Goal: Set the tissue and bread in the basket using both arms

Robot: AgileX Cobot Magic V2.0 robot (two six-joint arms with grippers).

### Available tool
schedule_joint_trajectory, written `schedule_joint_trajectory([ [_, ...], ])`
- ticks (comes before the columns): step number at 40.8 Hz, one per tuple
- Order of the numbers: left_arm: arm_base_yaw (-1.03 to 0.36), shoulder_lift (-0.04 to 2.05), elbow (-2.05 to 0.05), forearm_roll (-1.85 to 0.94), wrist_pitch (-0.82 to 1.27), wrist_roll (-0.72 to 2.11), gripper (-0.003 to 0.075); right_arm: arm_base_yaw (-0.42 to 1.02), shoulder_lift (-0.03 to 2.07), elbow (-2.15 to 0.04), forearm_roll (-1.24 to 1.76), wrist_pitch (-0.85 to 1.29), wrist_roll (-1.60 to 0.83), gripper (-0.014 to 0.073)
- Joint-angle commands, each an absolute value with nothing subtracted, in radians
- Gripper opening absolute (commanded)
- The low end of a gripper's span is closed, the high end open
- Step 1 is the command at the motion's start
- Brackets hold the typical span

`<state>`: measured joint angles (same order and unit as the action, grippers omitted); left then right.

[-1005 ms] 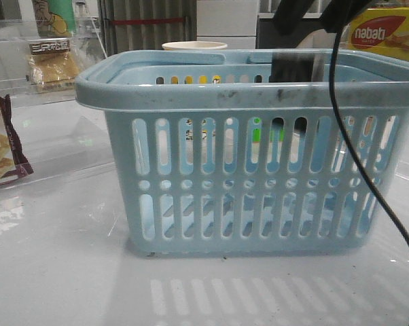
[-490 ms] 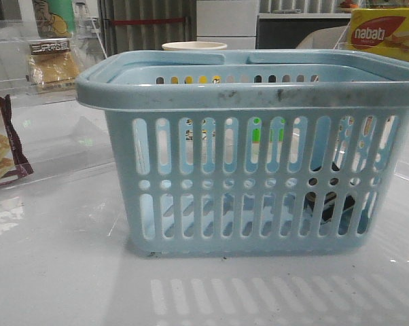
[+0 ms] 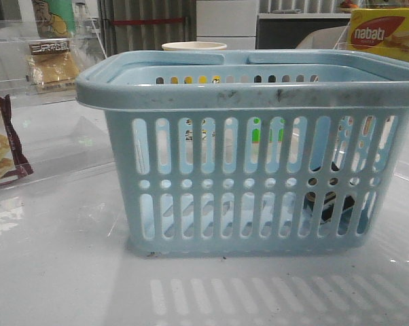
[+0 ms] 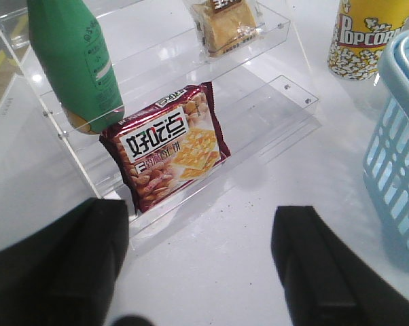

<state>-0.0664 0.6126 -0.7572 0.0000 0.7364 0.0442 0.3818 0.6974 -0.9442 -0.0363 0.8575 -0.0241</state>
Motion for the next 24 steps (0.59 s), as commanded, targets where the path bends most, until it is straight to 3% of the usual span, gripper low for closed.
schedule_joint_trajectory([
  [1,-0.074,0.62,-0.778,0.0,0.654,0.041,0.0506,0.38,0.652,-0.918,-0.052,0.799,-0.021,0.0603],
  [9,-0.074,0.658,-0.771,0.0,0.632,0.041,0.052,0.38,0.636,-0.882,-0.052,0.799,-0.021,0.0603],
  [15,-0.074,0.762,-0.779,-0.013,0.629,0.041,0.0608,0.38,0.636,-0.882,-0.052,0.803,-0.021,0.0603],
  [24,-0.074,1.002,-0.867,-0.125,0.525,0.051,0.0601,0.38,0.636,-0.882,-0.052,0.803,-0.021,0.0603],
])
